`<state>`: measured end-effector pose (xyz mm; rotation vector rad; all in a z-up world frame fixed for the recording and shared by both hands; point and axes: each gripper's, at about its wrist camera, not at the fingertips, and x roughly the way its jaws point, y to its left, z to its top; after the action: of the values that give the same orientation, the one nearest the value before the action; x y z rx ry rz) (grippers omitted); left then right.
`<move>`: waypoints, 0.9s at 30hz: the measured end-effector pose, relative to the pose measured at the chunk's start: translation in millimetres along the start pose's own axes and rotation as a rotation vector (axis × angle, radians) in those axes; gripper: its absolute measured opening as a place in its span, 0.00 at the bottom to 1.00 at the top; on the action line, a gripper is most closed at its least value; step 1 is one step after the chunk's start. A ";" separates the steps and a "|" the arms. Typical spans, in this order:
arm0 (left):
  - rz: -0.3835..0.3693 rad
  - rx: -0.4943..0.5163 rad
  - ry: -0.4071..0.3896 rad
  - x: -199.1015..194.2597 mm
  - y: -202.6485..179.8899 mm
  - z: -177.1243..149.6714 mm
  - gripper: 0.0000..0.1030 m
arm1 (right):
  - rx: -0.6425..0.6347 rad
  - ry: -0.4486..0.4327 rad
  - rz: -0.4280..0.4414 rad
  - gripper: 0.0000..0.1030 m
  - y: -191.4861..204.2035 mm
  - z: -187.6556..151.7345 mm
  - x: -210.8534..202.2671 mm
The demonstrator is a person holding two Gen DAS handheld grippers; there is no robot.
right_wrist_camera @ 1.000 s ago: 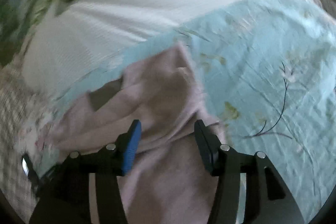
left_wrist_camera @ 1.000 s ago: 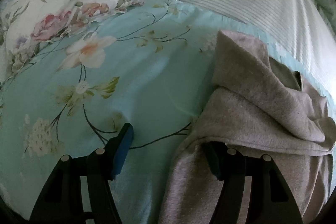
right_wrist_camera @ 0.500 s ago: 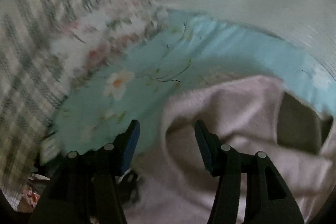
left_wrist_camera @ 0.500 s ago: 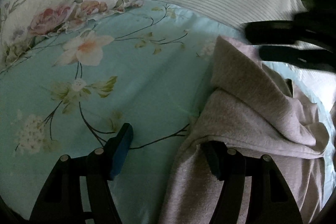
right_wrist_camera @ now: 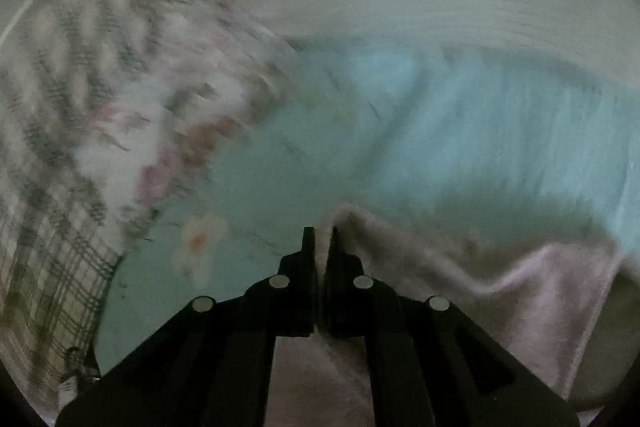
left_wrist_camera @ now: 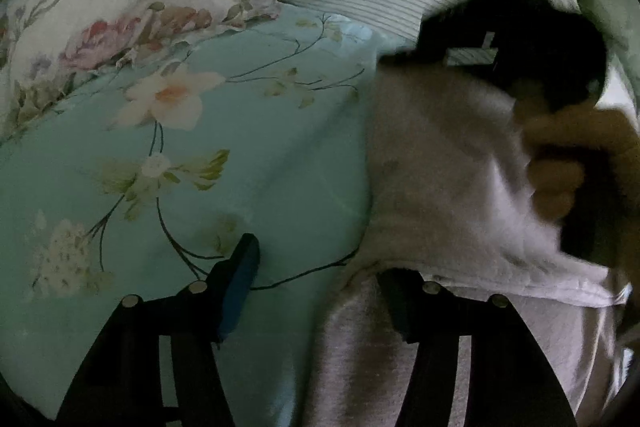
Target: Fold small clothes
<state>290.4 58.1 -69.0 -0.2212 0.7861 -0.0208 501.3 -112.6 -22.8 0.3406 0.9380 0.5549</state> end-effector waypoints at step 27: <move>-0.096 -0.029 0.021 -32.7 -9.9 46.7 0.63 | 0.457 -0.404 -0.367 0.45 -179.4 -246.3 -311.4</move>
<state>300.8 60.5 -12.2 -0.2869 0.7962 -0.1022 204.3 -430.7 -43.5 0.6473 0.7014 -0.0748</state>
